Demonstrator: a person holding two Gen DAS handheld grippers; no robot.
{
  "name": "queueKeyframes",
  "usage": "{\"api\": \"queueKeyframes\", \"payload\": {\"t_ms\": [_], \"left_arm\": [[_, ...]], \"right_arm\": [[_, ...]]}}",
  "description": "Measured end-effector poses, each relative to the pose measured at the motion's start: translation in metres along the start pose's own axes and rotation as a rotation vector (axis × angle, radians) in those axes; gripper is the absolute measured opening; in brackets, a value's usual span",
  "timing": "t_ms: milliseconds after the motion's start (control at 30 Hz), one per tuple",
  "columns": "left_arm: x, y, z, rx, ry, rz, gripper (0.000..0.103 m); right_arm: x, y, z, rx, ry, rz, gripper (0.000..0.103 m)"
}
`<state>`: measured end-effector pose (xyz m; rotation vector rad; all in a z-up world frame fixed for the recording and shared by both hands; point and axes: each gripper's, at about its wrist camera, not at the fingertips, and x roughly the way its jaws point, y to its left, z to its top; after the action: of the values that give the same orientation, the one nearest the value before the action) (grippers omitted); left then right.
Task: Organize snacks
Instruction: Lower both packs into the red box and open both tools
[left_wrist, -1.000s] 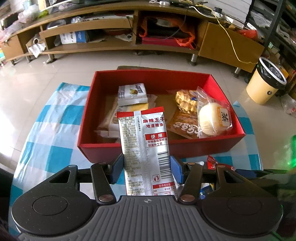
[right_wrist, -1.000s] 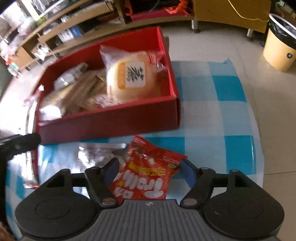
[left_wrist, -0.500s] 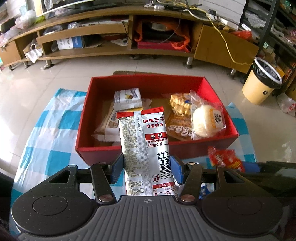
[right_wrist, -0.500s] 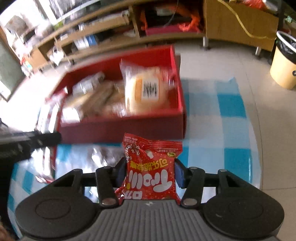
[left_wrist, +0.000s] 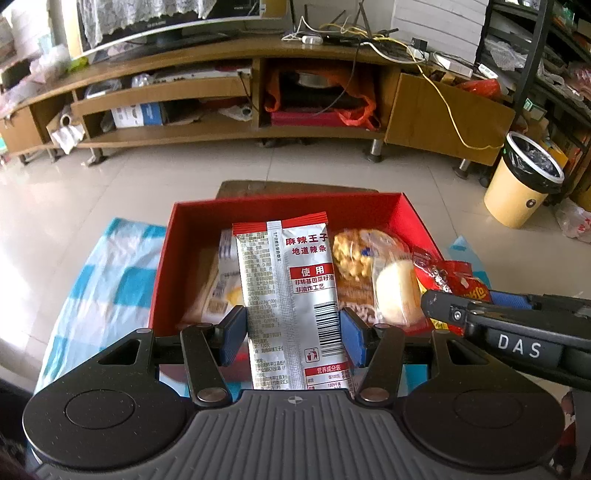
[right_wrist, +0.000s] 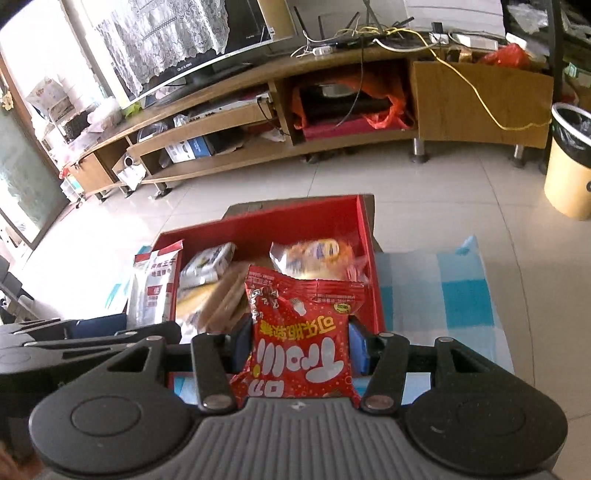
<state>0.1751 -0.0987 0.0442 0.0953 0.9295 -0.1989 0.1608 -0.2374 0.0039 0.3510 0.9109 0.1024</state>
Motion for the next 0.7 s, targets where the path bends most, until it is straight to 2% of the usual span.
{"api": "queueKeyframes", "payload": {"t_ms": [233,700], "left_arm": [[0.016,0.003,0.014,0.001,-0.005,0.027,0.062],[0.042,0.01,0.029,-0.008,0.012,0.062,0.062]], "right_arm": [[0.021,-0.006,0.019,0.006,0.0,-0.01,0.049],[0.05,-0.001,0.034,-0.016,0.006,-0.009,0.049]]}}
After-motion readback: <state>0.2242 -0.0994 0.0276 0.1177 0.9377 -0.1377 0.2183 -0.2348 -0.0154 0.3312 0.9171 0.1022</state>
